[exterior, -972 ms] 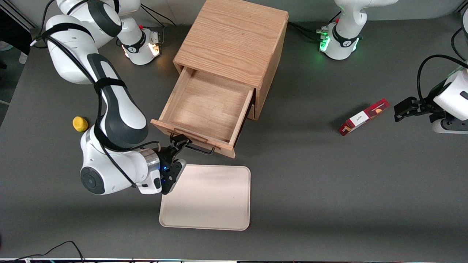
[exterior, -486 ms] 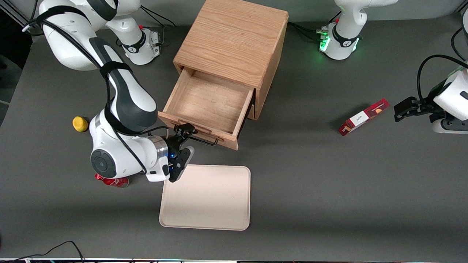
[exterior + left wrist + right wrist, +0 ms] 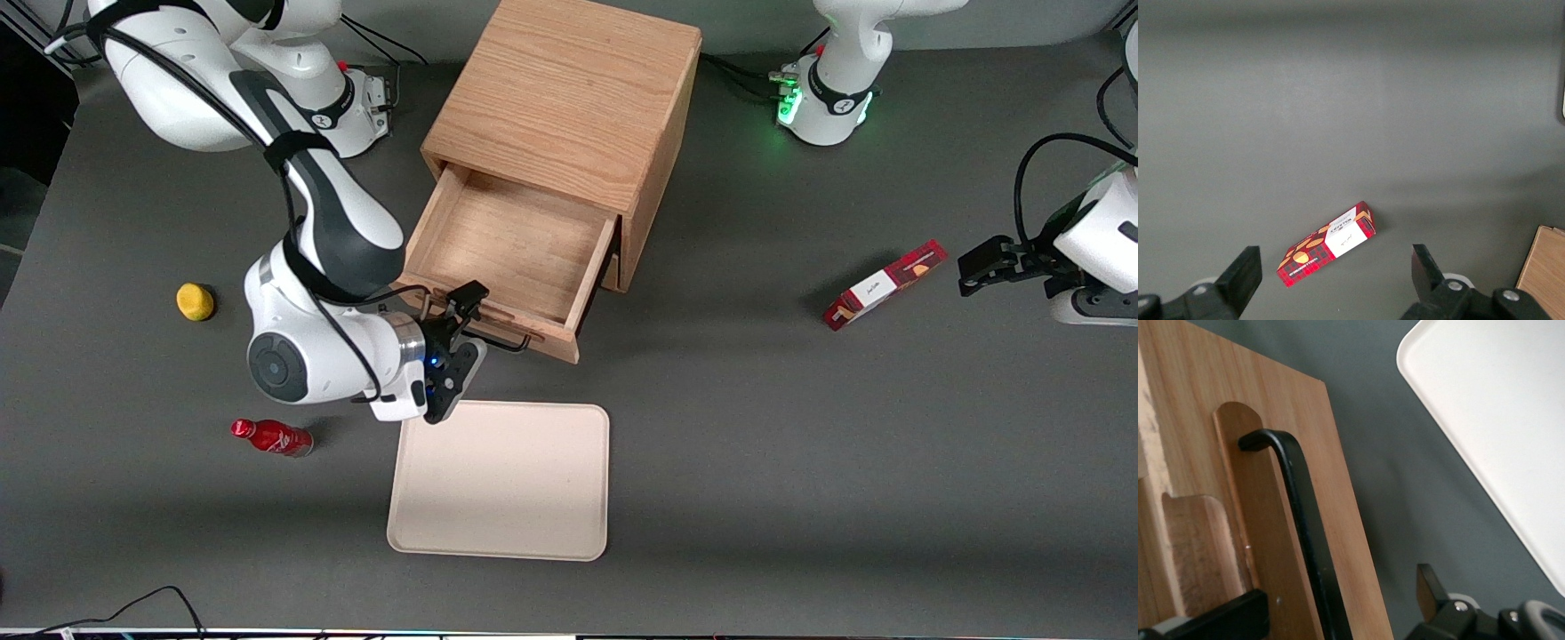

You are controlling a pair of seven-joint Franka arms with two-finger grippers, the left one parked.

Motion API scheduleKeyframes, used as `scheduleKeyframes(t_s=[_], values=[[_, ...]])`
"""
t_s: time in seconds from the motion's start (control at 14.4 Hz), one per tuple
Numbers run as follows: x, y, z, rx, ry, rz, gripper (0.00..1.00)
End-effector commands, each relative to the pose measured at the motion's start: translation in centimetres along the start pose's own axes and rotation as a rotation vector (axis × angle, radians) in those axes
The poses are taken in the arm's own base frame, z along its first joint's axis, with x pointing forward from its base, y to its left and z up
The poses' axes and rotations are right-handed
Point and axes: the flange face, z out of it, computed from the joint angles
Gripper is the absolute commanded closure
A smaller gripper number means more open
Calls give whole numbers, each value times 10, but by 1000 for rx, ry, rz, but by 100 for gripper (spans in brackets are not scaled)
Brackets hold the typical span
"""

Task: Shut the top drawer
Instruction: 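Push the drawer front with the right gripper into the cabinet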

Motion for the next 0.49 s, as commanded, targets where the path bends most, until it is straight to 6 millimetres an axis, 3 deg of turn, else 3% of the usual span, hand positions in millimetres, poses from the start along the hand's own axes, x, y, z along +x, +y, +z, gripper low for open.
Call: scheduleKeyframes(t_s=[0.0, 0.21, 0.42], values=[[-17, -10, 6, -2, -6, 27, 0], [-17, -8, 4, 2, -2, 32, 0], [-11, -4, -13, -7, 29, 22, 0]])
